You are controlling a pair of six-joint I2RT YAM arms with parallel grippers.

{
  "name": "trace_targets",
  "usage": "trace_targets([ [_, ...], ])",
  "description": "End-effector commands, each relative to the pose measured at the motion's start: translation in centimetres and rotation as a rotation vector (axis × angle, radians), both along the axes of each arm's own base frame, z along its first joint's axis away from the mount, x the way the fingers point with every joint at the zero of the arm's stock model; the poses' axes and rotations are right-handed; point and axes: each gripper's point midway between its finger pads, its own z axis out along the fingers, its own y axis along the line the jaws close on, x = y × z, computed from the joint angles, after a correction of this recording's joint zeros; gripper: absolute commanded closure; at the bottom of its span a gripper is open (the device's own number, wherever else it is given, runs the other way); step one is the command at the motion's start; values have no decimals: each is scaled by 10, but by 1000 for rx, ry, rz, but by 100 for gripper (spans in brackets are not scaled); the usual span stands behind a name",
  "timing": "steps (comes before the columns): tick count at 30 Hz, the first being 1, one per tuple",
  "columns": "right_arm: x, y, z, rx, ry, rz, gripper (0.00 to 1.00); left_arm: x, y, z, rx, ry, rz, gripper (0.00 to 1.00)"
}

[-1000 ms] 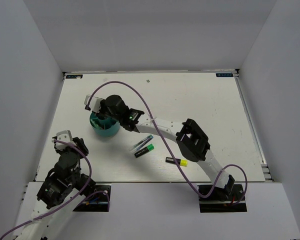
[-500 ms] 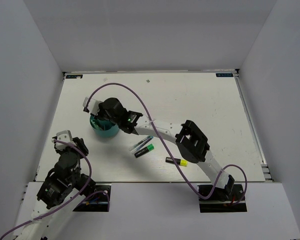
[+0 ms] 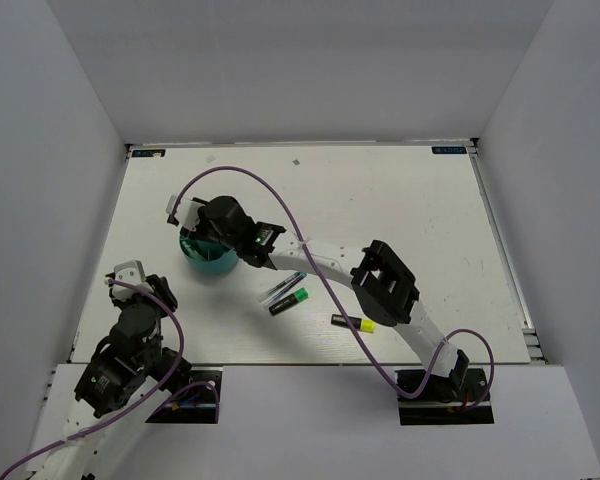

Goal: Sort the stationery into containers
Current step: Place the stapler in the storage box, then pick up the pen from the center of the board.

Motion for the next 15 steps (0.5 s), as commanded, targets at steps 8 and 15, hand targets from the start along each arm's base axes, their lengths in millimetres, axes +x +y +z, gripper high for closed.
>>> trace_targets([
  [8,18,-22,122,157,-136,-121,62,-1,3,-3,6,4,17,44],
  [15,104,-114,110,19,14,-428,80,-1,3,-3,4,4,18,45],
])
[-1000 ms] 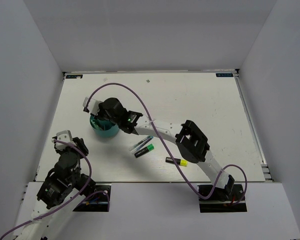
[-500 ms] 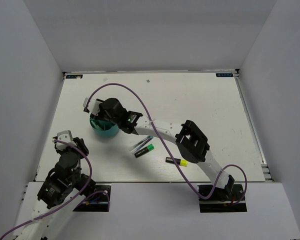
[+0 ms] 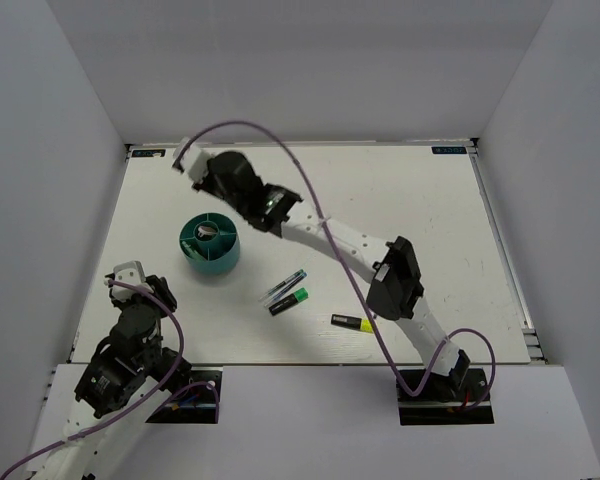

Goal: Sort the stationery into containers
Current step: Pick up the pen from the center of the board.

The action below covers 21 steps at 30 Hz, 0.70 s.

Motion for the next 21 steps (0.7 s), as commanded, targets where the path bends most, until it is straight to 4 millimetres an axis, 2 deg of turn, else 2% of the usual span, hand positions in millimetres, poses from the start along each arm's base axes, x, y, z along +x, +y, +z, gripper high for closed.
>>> trace_targets([
  [1,76,-100,0,-31,122,-263,80,0,0,-1,2,4,5,45],
  [3,81,-125,-26,-82,222,-296,76,1,1,-1,4,5,7,45],
  [4,90,-154,-48,-99,333,-324,70,1,0,-2,6,9,3,45],
  [6,96,-168,-60,-88,393,-348,66,1,-1,-3,11,15,1,45],
  [9,123,-201,-71,-10,453,-424,64,2,-2,-4,19,23,-3,45],
  [10,133,-205,-67,30,440,-439,68,3,-2,-5,22,28,-4,45],
  [11,140,-205,-61,69,423,-446,79,5,-6,-5,20,28,-20,45],
  [12,158,-227,-60,127,435,-484,88,7,-11,-9,26,45,-50,45],
  [13,154,-220,-63,148,459,-470,100,9,-15,-11,46,62,-72,45],
  [15,161,-229,-66,191,498,-478,100,13,-28,-15,57,97,-142,55],
  [16,156,-232,-72,180,534,-477,100,15,-33,-21,75,136,-160,60],
  [17,153,-230,-75,182,566,-447,100,17,-49,-23,60,148,-244,72],
  [18,152,-237,-74,190,597,-427,100,18,-55,-25,75,163,-282,81],
  [19,141,-241,-84,145,641,-416,100,21,-63,-31,86,204,-315,89],
  [20,122,-237,-92,134,743,-315,100,21,-78,-33,69,217,-390,98],
  [21,111,-242,-80,141,768,-263,88,20,-92,-37,68,243,-475,100],
])
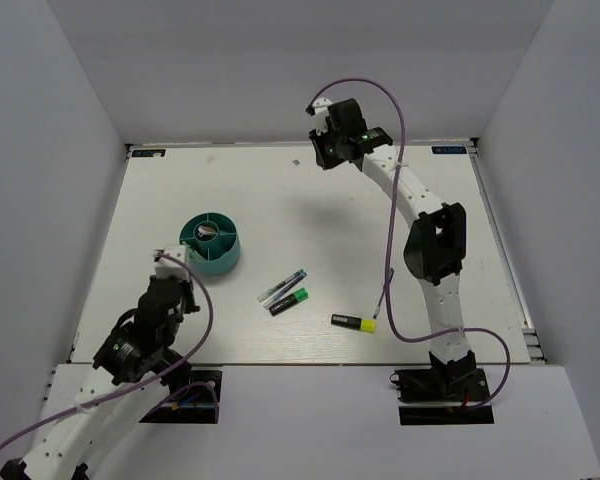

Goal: Sort the stationery into containers
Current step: Pick up the pen from the center of the board.

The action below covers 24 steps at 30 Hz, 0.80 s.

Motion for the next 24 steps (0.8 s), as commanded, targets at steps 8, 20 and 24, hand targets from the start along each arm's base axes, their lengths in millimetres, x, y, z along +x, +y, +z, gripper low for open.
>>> trace_targets([
  [8,-204,-32,-2,240,495,670,85,5,-140,-29,-60,451,-635,50],
  [20,-261,-90,-20,320,550,518,99,60,-233,-54,70,573,-783,70],
  [24,-270,-95,-25,376,576,490,98,74,-248,-75,96,610,-779,61],
])
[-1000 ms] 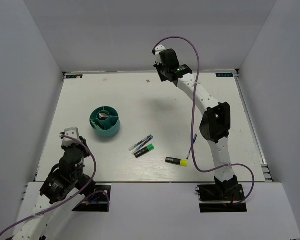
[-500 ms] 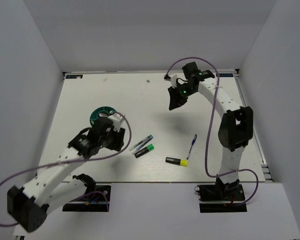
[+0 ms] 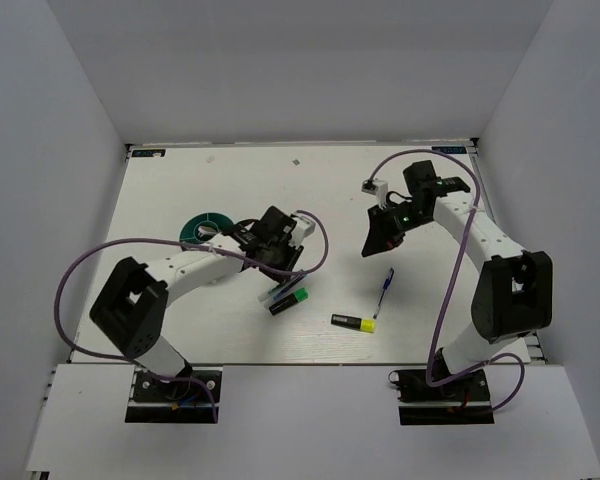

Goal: Sort the stationery into containers
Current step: Pick up the pen from the center of the board.

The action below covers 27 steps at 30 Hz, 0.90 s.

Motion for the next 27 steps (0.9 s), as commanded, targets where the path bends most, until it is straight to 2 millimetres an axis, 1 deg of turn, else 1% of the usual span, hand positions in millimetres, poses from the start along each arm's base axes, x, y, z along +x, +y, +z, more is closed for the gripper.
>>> trace_targets([
  [1,-1,4,15,86,-25,-20,98,18,-21,11,-34,-52,-26,61],
  [2,-4,2,17,85,-28,-25,96,21,-24,11,-42,-57,-28,61],
  [4,-5,-2,17,84,-35,-31,96,25,-28,1,-26,-39,-31,61],
  [5,-5,-3,17,85,-43,-31,96,27,-30,2,-28,-43,-33,61],
  [6,-4,-5,19,88,-50,-40,95,28,-32,-4,-20,-35,-32,61],
  [7,-5,-6,16,89,-41,-45,95,29,-32,-9,-10,-29,-35,61],
  [8,-5,-7,17,99,-42,-47,95,34,-32,-9,3,-48,-22,61],
  [10,-6,-8,19,113,-35,-49,95,38,-32,-11,12,-61,-22,61],
  [11,-5,-9,17,113,-29,-54,95,38,-31,-16,24,-54,-23,61],
  [12,-6,-9,17,117,-22,-54,94,39,-30,-17,25,-55,-23,61],
  [16,-3,-15,18,127,-22,-67,94,38,-27,-27,50,-37,-23,61],
  [23,-3,-19,21,159,-4,-81,94,41,-24,-38,79,-34,-18,61],
  [25,-4,-19,22,165,-2,-82,92,42,-24,-40,80,-32,-16,61],
  [26,0,-25,22,167,-3,-104,92,40,-22,-44,89,-26,-20,61],
  [27,-3,-21,21,167,4,-88,92,42,-18,-46,107,-35,-3,61],
])
